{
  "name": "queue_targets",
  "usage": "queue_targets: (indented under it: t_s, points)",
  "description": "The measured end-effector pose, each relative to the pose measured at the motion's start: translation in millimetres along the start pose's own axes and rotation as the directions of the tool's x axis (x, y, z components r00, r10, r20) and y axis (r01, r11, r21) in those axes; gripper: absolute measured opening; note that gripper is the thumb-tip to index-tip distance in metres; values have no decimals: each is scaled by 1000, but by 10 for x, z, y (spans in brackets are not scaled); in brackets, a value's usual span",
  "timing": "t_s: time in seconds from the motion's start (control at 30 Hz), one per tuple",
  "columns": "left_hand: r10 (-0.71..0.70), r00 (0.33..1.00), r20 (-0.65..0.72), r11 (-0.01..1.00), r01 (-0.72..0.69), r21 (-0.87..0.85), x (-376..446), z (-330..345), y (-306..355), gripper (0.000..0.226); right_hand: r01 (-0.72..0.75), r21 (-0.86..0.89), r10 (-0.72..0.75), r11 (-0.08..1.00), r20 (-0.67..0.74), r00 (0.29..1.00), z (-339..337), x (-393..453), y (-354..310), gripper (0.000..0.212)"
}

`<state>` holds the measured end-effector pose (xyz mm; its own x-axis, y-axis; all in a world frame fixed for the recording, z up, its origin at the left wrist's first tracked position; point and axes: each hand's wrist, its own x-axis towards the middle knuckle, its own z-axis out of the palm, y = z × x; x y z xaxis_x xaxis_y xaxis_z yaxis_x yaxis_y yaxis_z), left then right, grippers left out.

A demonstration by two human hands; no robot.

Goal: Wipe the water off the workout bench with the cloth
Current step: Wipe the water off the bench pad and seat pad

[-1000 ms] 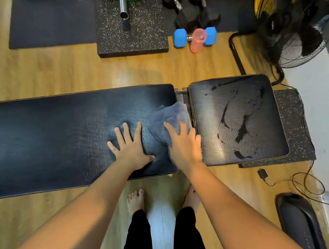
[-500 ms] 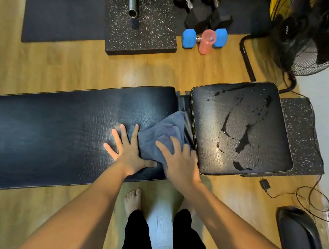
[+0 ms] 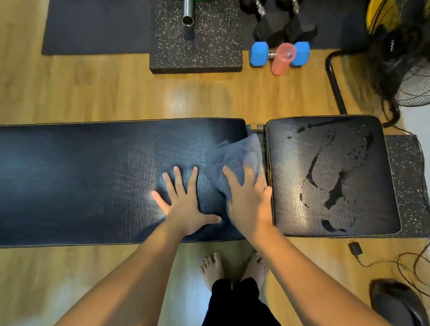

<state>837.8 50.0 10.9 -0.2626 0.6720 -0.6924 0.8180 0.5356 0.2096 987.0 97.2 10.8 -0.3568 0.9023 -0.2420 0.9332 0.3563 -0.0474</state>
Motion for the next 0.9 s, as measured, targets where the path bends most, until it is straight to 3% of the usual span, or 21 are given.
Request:
queue_targets:
  t_s: [0.17, 0.23, 0.3, 0.37, 0.43, 0.47, 0.63, 0.73, 0.9]
  points:
    - [-10, 1000, -22, 1000, 10, 2, -12, -9, 5, 142, 244, -82, -241, 966, 38, 970, -56, -322, 307, 79]
    - [-24, 998, -64, 999, 27, 38, -18, -31, 28, 135, 187, -118, -186, 975, 15, 982, -195, -269, 532, 76]
    - [-16, 981, -191, 999, 25, 42, -37, -62, 64, 110, 66, -119, -70, 991, -36, 997, -319, -198, 788, 75]
    - [38, 923, -383, 999, -35, 16, -54, -60, 139, 81, -38, -150, 27, 988, -76, 997, -435, -179, 1034, 75]
    - [127, 853, -507, 990, -137, 18, -58, -51, 273, 68, -95, -185, 84, 978, -70, 994, -472, -199, 1234, 74]
    - [156, 843, -515, 986, -164, 30, -45, -32, 338, 69, -99, -206, 90, 973, -57, 994, -455, -234, 1319, 75]
    - [112, 947, -300, 986, -68, 154, 118, 236, 393, 93, -60, -231, 60, 971, -4, 998, -278, -468, 1601, 82]
    - [127, 925, -358, 977, -54, 207, 164, 374, 356, 94, -71, -195, 68, 978, -22, 997, -309, -378, 1742, 80]
    - [123, 873, -473, 975, -18, 222, 201, 454, 364, 83, -240, -116, 233, 964, -72, 970, -374, 125, 2115, 72]
